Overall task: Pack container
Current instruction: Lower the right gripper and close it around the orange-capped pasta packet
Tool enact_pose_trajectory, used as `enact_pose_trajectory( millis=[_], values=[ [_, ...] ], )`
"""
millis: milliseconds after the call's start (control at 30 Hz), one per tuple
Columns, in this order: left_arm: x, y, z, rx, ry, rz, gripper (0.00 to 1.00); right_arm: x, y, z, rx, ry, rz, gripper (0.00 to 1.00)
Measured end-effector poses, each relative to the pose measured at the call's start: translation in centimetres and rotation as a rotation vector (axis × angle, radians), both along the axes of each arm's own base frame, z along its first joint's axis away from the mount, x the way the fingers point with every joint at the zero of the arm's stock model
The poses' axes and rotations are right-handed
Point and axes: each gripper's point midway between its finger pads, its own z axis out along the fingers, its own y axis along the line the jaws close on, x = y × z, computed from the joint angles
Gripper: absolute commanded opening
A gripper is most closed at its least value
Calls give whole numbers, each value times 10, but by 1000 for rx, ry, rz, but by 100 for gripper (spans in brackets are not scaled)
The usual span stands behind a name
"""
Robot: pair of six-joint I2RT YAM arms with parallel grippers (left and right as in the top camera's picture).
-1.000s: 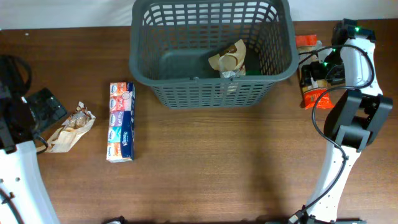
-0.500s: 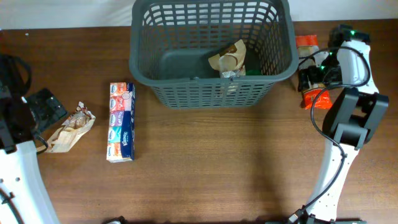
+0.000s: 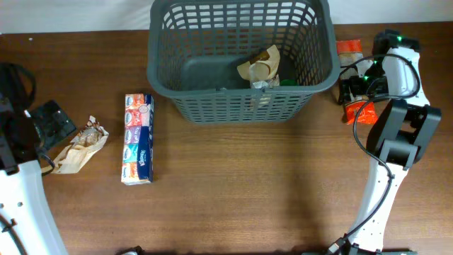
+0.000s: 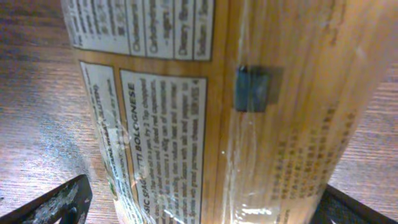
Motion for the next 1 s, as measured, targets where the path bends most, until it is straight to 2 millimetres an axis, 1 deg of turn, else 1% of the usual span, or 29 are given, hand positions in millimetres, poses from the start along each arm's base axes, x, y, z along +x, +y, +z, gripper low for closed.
enact_pose_trajectory(
  millis=[1000],
  values=[
    [-4,-1,-2,-6,18,0,99,2,-3,-2,-9,-7,-3,99]
  ],
)
